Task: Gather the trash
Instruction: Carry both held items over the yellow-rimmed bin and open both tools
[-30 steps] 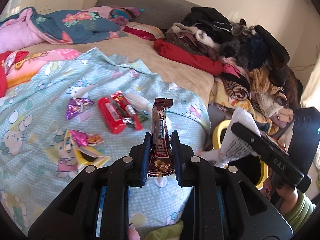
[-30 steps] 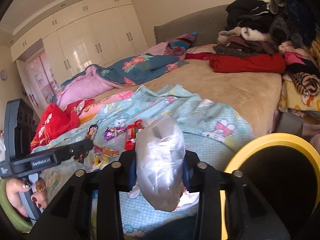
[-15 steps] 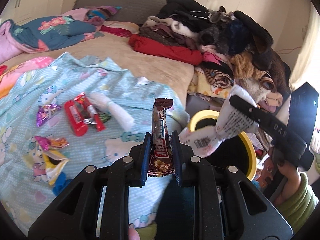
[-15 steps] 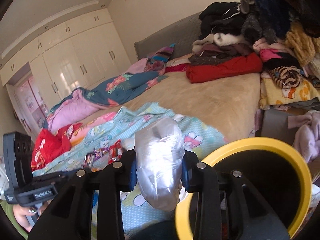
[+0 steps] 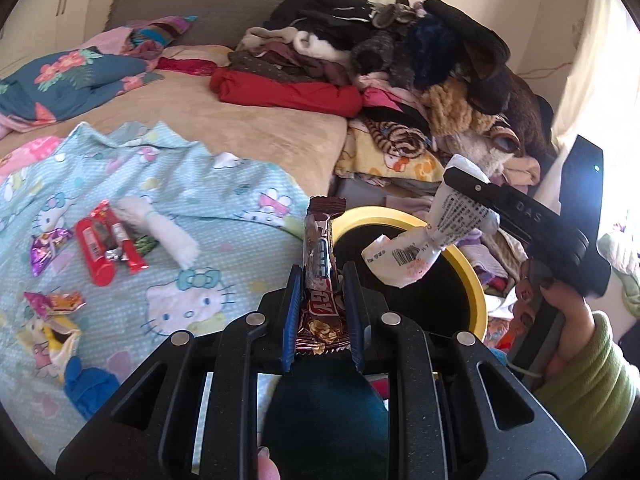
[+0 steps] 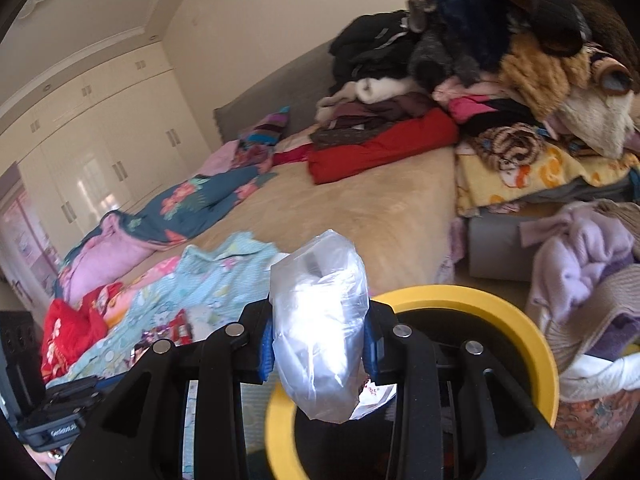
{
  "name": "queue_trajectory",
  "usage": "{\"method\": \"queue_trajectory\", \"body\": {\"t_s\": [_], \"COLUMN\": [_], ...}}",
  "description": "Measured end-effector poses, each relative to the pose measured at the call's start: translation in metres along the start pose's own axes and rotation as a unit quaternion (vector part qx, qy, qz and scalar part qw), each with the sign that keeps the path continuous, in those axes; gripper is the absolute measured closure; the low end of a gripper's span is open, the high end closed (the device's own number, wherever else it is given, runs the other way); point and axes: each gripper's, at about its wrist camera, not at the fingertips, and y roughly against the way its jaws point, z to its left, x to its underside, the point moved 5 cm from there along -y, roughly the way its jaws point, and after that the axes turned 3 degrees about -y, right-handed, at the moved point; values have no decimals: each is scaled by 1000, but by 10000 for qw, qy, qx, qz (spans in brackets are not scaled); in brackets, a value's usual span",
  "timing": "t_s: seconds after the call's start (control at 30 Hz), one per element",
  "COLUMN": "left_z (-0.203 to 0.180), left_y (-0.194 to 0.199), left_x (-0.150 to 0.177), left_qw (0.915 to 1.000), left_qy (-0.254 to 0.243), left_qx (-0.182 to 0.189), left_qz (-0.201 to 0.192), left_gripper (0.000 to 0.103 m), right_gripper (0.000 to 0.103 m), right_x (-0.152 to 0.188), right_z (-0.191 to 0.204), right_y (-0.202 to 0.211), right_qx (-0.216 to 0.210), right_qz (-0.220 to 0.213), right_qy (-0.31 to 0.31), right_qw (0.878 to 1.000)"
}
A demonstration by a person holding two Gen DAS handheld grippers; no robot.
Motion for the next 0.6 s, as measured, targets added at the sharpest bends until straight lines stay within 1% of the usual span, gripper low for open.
{"method": "queue_trajectory", "body": {"t_s": [0.17,0.33,0.5,0.6], "left_z": [-17,-39,-57,-64], "left_y": [-12,-27,-49,-65], "left_x": [3,5,6,8], "left_qw": [9997,9984,9965,9952], "left_qy": [-108,-315,-467,-431], "left_qx": [185,411,577,701], "left_qz": [130,218,392,536], "left_gripper": [88,88,88,88], "right_gripper": [71,71,71,71], "right_x": [3,10,12,13], "right_z": [-24,-46,-59,-67], "right_y": [-1,-3,-5,-6], "right_qx": [302,486,568,587], "right_qz": [102,232,303,331], "right_qy": [-120,-318,-467,-564], "right_qw": [9994,9980,9968,9961]}}
